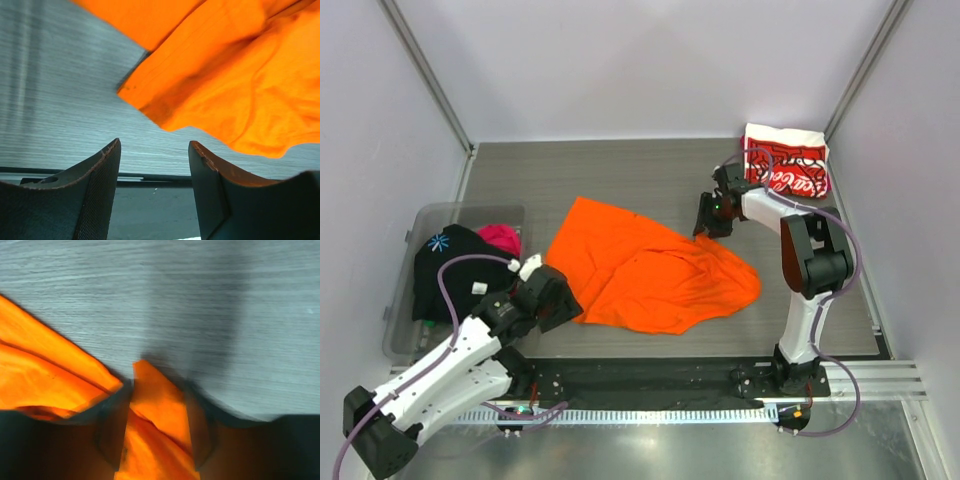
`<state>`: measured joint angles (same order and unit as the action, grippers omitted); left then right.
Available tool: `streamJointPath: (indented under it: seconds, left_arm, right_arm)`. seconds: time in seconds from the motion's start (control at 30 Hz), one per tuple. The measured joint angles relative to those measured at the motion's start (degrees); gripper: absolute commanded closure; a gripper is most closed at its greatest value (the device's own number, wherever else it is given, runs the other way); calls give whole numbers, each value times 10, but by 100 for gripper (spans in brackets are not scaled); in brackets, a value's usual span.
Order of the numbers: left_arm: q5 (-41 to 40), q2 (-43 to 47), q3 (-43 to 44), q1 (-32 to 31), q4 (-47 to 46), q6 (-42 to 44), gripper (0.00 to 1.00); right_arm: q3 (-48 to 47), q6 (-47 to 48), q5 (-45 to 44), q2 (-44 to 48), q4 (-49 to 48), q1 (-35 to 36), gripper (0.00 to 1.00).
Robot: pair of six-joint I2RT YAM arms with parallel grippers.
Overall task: Fold and stack the t-shirts
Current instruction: Flatten the tshirt out
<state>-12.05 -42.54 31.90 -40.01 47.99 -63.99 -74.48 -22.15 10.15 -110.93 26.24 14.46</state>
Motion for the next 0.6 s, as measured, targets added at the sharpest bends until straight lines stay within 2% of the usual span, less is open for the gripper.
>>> streamJointPath:
  seconds: [0.03, 0.1, 0.17, 0.27, 0.33, 0.5, 0.6]
  left_arm:
    - [-5, 1, 7, 0, 2, 2, 41]
    - [-19, -2, 23, 0, 6, 11, 34]
    - [-34, -15, 45, 0, 10, 25, 24]
    - [-65, -62, 111, 18, 16, 63, 18]
    - [-72, -109, 171, 58, 6, 93, 19]
    - [-52, -289, 329, 196, -55, 169, 27]
    - [-38, -428, 437, 248, -81, 208, 31]
  right_arm:
    - [0, 2, -2, -3, 2, 3, 74]
    - [-1, 7, -10, -5, 6, 8, 92]
    - [-1, 9, -18, -6, 14, 11, 98]
    - [-8, 13, -38, -3, 32, 13, 99]
    - [-14, 16, -66, 7, 52, 16, 99]
    - [-38, 26, -136, 90, 105, 20, 99]
    - [-45, 26, -150, 157, 114, 20, 99]
